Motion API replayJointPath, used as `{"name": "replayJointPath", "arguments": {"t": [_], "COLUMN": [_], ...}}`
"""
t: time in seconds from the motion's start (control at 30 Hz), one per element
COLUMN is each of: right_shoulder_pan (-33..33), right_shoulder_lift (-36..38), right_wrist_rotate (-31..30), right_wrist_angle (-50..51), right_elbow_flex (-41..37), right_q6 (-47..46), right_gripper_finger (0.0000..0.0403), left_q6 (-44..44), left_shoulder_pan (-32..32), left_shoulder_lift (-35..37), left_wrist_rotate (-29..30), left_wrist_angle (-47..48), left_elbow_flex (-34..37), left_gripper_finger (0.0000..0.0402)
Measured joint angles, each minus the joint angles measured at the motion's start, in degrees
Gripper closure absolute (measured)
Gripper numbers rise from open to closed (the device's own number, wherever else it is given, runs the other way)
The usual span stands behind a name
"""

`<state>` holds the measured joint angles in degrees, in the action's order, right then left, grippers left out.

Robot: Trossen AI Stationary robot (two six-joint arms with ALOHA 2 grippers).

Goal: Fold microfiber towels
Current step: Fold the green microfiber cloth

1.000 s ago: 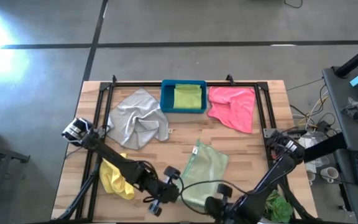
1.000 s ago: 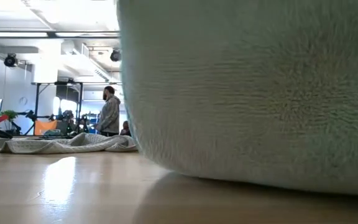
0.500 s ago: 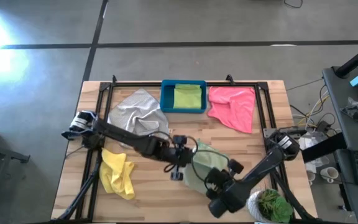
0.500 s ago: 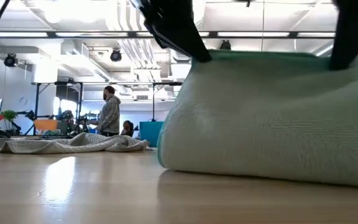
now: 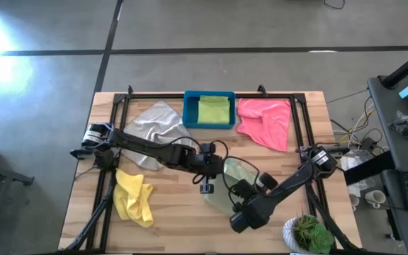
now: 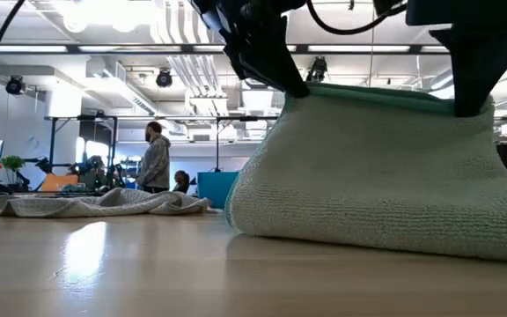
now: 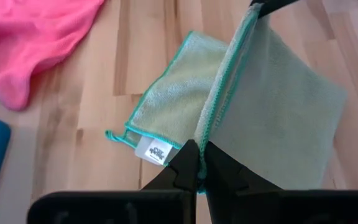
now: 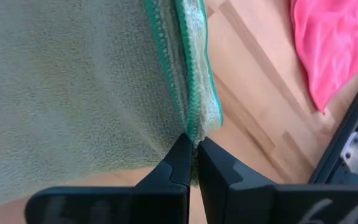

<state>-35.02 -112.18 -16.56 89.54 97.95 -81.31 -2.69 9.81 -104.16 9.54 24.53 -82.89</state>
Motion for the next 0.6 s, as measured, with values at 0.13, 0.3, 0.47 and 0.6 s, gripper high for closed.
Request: {"name": "replayJointPath", "arguments": {"t": [0.13, 0.3, 0.47, 0.6], "right_shoulder_pan": [0.7, 2.0, 3.3, 4.0], "right_shoulder_lift": [0.0, 0.0, 0.0, 0.0], "right_wrist_rotate": [1.8, 2.8, 4.8, 5.5], "right_wrist_angle": [0.0, 0.2, 0.8, 0.8], "right_elbow_flex": [-0.3, -1.7, -2.0, -2.1], "right_q6": [-1.9, -3.6, -4.2, -4.0], "right_gripper_finger": [0.0394, 0.0394, 0.0394, 0.0394], "left_q6": [2.0, 2.1, 2.2, 4.7], "left_shoulder_pan": [-0.5, -1.3, -2.2, -2.5], "left_shoulder_lift": [0.0, -0.8, -2.1, -3.1], "left_wrist_rotate": [0.0, 0.0, -0.3, -0.4], "left_wrist_angle": [-0.8, -2.0, -4.1, -4.3], "left_elbow_flex": [0.0, 0.2, 0.6, 0.7], "left_gripper_finger": [0.0401, 0.0401, 0.0401, 0.0394]}}
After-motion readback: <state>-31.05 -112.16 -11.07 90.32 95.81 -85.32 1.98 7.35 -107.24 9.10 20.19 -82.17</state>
